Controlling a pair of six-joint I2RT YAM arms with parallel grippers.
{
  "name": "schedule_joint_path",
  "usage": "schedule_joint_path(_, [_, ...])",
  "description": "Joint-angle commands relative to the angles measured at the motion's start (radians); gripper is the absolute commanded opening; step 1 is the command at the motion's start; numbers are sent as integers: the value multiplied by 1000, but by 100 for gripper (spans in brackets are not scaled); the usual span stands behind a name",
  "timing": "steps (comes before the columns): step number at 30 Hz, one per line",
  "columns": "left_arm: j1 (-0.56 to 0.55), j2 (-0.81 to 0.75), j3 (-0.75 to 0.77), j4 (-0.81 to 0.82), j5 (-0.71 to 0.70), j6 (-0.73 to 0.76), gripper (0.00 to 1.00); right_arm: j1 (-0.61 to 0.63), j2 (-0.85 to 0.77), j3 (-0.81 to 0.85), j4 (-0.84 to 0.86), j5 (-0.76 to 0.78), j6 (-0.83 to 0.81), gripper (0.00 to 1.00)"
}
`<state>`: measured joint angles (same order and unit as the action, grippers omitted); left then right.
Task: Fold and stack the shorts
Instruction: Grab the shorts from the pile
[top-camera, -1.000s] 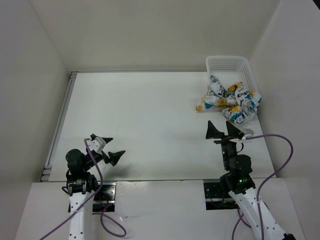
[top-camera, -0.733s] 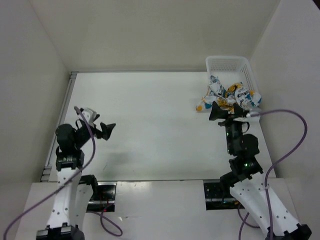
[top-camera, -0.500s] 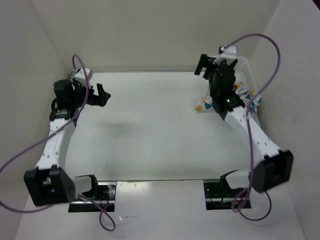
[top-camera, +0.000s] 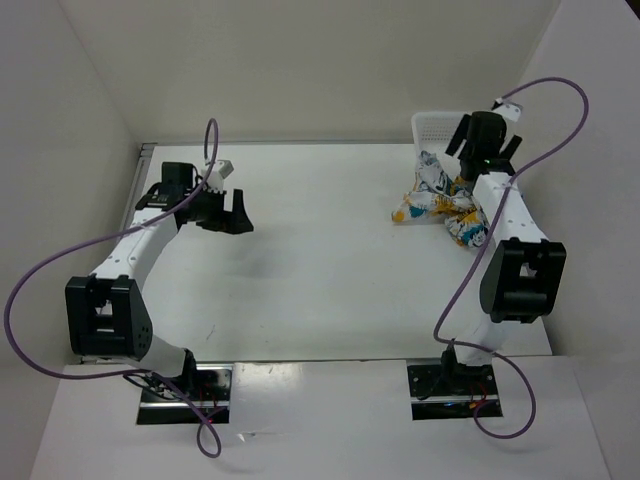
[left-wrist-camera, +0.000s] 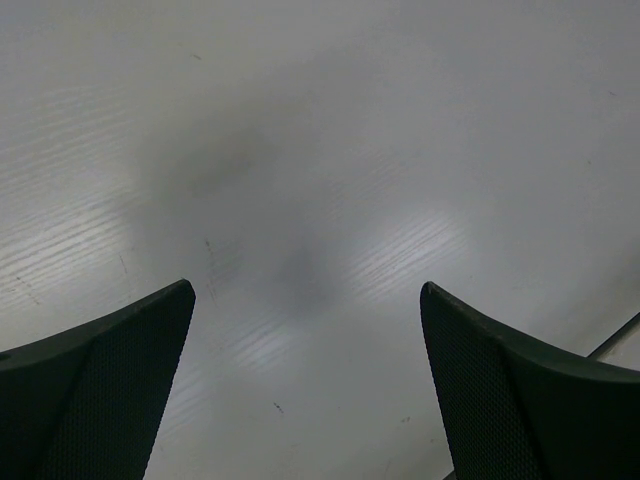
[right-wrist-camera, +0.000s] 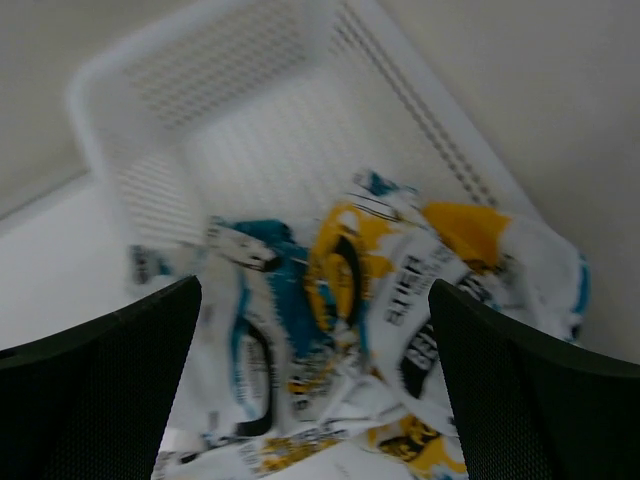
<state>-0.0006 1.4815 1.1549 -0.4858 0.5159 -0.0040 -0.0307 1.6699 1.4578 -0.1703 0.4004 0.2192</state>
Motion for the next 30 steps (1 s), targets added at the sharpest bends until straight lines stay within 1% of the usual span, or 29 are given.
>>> schedule_joint_path(1, [-12,-17,-21,4,-17,4,100,-72,54,27,-189,89,72,99])
schedule_joint_path(2, [-21,-17,-21,4,-17,4,100,-95,69,27,-189,98,72,99])
schedule_joint_path(8, [-21,-17,-31,13,-17,4,100,-95,80,-14,-212,109,72,99])
schedule_joint_path(12, [-21,-17,-50,23,-17,4,100,-104,80,-34,-241,175,97,99])
schedule_joint_path(17, [-21,-35,-72,23,2,4,100,-104,80,-94,-250,173,97,99])
schedule_joint_path(18, [-21,-35,-72,23,3,4,100,-104,80,-94,-250,173,97,97])
schedule_joint_path(19, [-21,-35,-81,23,3,4,100,-104,80,-106,-250,173,97,88])
schedule_joint_path(20, [-21,-44,-81,23,3,4,100,-104,80,-106,-250,173,97,83])
schedule_joint_path(21, [-21,-44,-81,23,3,4,100,-104,80,-106,-250,173,97,76])
schedule_joint_path(22, [-21,-44,-81,23,3,4,100,-104,80,-106,-250,173,97,66])
schedule_joint_path(23, [-30,-53,-81,23,3,4,100,-104,80,-106,-241,187,97,47])
schedule_joint_path(26, [-30,-62,-92,23,12,4,100,-89,25,-115,-216,228,106,25])
schedule_joint_path(28, [-30,-63,-92,23,12,4,100,-78,-8,-116,-204,229,97,22])
schedule_joint_path(30, [-39,-63,-101,23,12,4,100,-52,-36,-116,-204,229,97,13])
